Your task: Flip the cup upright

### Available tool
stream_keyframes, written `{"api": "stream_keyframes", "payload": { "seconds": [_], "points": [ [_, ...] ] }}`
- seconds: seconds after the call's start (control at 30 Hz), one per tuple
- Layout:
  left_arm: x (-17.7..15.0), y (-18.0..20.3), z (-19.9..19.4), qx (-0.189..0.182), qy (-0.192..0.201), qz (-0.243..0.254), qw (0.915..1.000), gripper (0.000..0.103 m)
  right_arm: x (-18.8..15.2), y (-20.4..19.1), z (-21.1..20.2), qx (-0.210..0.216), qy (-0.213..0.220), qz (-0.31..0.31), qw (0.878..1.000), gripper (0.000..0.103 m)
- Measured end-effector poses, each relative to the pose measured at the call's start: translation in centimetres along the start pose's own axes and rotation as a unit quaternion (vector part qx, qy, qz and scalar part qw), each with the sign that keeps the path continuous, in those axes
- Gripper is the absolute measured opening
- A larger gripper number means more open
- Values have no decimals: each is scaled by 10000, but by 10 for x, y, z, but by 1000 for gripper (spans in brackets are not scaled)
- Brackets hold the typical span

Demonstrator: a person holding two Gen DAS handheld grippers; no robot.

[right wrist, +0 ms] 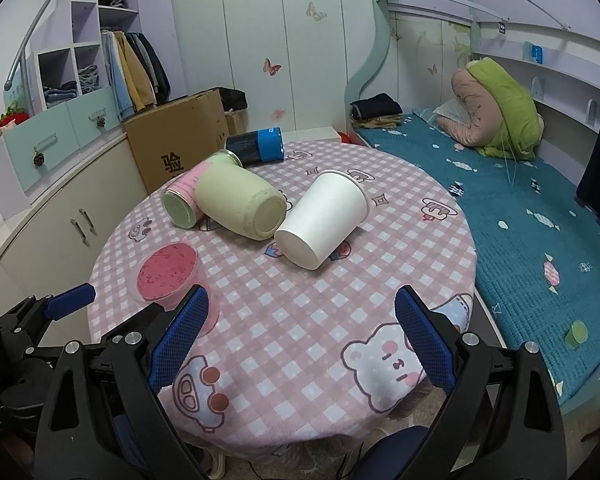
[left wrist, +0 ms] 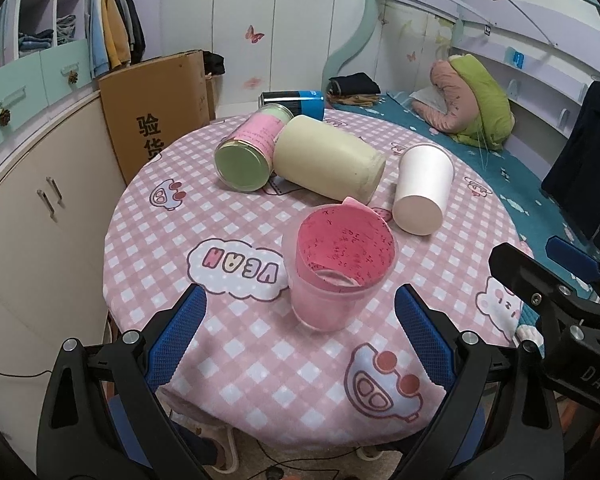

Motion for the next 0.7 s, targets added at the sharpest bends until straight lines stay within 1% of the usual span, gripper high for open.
{"api": "stream_keyframes", "payload": {
  "seconds": [0.1, 0.33, 0.47, 0.7],
  "points": [
    [2, -2, 5, 21, -53, -33, 10000, 96, 1, 1, 5, 20, -39, 24, 10000, 91],
    [6, -2, 7, 26, -27, -34, 10000, 96, 6, 1, 10, 39, -49, 31, 10000, 91],
    [7, 1, 0, 94, 144, 41, 9998, 96, 8, -1, 8, 61, -2, 4, 10000, 91],
    [10, 2, -9, 168, 300, 105, 9994, 96, 10, -4, 0, 84, 92, -27, 9999, 91]
  ]
}}
Point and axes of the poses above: each gripper's, at about its wrist camera, not at the fingertips, and z roughly the way its jaws point, y to its right, x to its top, the point moved 2 cm from there along z, roughly the way its jaws point, and after that the axes turned 3 degrees about -x, right-handed, at the moved point
